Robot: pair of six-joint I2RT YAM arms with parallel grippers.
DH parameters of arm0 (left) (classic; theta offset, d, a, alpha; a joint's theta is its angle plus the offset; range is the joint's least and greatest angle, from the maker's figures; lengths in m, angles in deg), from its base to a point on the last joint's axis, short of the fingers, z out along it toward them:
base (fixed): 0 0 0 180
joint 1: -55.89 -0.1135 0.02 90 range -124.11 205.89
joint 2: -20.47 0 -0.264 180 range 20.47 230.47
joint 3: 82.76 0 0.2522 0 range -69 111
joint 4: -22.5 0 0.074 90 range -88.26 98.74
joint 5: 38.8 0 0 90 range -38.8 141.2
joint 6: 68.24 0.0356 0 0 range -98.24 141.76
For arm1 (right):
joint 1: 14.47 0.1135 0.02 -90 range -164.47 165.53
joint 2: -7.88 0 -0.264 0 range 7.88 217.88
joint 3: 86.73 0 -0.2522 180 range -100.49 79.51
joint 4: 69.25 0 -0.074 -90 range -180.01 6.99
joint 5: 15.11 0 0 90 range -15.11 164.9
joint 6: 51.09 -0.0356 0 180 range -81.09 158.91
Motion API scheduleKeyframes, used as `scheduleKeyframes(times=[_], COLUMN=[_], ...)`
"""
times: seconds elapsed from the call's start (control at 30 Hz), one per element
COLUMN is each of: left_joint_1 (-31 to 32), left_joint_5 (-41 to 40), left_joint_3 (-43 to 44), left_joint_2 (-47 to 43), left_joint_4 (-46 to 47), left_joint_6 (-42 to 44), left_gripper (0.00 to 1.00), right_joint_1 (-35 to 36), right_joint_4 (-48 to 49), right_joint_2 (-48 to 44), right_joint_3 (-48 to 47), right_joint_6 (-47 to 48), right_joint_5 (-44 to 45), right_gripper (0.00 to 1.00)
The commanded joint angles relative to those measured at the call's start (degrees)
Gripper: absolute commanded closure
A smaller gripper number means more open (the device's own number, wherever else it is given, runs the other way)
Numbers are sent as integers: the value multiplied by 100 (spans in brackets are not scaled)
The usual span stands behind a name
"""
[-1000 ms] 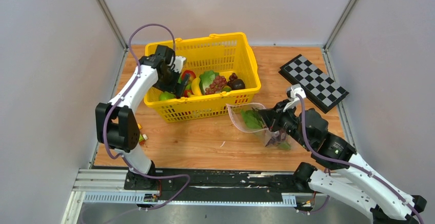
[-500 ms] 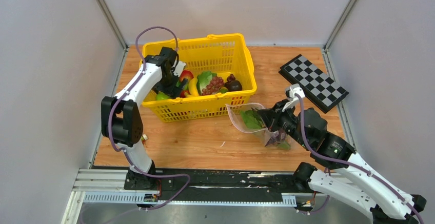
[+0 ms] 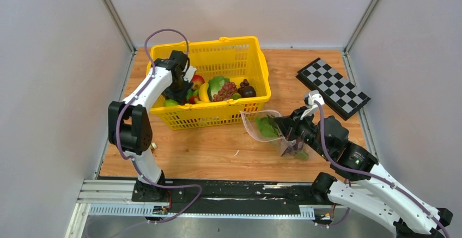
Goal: Place the food in the zip-top bag and seal the zipper
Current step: Pick up the fake fruit from the bin, then place the fake fruit in the zipper food storage bag.
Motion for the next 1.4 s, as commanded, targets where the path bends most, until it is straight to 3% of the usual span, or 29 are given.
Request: scheduleKeyframes(times=[0.0,0.17,0.37,0.47,0.87,1.03,1.23,1.37], left_joint_1=[-67,-59,-58,-58,329,1105,2847,3605], left_joint_5=[260,523,657,1128,4034,4785,4376,4046], left_joint_3=[-32,53,70,65,-818,-1542,-2771,-3376], left_joint_2=[-396,-832,-1374,-1759,-3962,-4297,-4465,-4337], left_joint_4=[-172,-53,-20,211,3705,5301,6859,7704], left_joint_6=[4,-100,-154,-265,-2603,-3560,-3675,-3552], left_gripper=[63,87,94,95,100,100,100,100], right_joint_1=[-5,-9,-10,-5,-13,-8,-6,-5], right_joint_4=[389,380,389,450,467,486,530,581], right_joint_2=[-41,-41,-34,-17,-5,56,90,61], right_joint_3=[-11,-18,-35,-15,-93,-123,-175,-144], right_joint_6=[6,-10,-27,-42,-145,-183,-212,-281], right_joint_5=[37,41,36,18,-154,-198,-143,-95], right_gripper=[97,97,97,97,97,97,97,97])
